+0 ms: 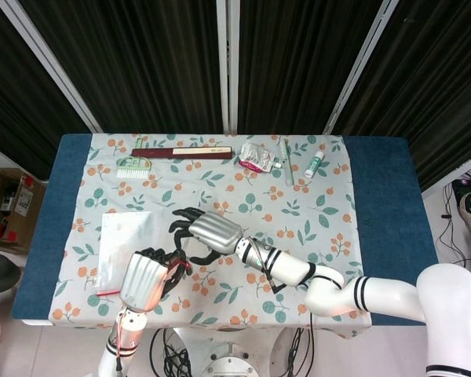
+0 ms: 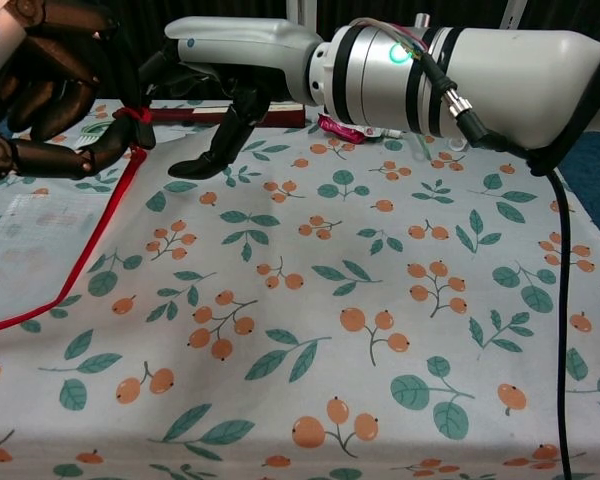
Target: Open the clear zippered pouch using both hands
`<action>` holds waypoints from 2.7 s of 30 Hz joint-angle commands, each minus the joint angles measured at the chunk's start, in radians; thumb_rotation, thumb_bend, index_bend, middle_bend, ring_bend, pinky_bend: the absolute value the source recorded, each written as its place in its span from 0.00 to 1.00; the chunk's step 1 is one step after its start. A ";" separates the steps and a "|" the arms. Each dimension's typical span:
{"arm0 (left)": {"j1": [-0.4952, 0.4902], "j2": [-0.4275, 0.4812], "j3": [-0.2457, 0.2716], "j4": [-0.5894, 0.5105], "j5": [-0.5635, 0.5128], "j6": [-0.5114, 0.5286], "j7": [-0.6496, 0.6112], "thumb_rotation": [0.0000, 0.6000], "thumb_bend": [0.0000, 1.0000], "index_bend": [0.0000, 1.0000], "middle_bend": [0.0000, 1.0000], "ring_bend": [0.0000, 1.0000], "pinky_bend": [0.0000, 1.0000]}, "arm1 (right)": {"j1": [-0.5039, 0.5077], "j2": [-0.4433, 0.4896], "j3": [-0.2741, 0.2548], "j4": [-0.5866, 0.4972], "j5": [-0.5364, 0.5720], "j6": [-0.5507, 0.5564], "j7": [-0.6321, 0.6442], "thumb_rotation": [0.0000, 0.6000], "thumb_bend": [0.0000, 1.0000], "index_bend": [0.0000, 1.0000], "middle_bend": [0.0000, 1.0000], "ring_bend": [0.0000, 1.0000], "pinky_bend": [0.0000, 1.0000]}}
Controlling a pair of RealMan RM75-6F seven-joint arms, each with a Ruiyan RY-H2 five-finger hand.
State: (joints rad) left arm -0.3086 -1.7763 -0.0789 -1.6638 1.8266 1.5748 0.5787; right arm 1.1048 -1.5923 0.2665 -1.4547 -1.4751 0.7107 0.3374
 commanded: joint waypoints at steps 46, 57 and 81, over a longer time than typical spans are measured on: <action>0.055 0.001 0.021 0.187 -0.223 -0.112 -0.135 1.00 0.41 0.75 0.89 0.85 0.92 | -0.110 0.184 0.028 -0.130 0.043 0.203 0.047 1.00 0.51 0.87 0.44 0.20 0.11; 0.037 0.011 0.009 0.222 -0.327 -0.212 -0.098 1.00 0.41 0.75 0.88 0.85 0.92 | -0.175 0.295 -0.003 -0.170 -0.012 0.266 0.104 1.00 0.51 0.87 0.44 0.20 0.11; 0.001 0.047 -0.031 0.211 -0.520 -0.310 0.011 1.00 0.42 0.74 0.87 0.83 0.91 | -0.203 0.293 -0.023 -0.091 -0.018 0.291 0.172 1.00 0.51 0.87 0.44 0.20 0.11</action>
State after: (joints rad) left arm -0.3065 -1.7320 -0.1070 -1.4497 1.3105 1.2633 0.5868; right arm 0.9025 -1.2955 0.2451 -1.5497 -1.4916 0.9993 0.5113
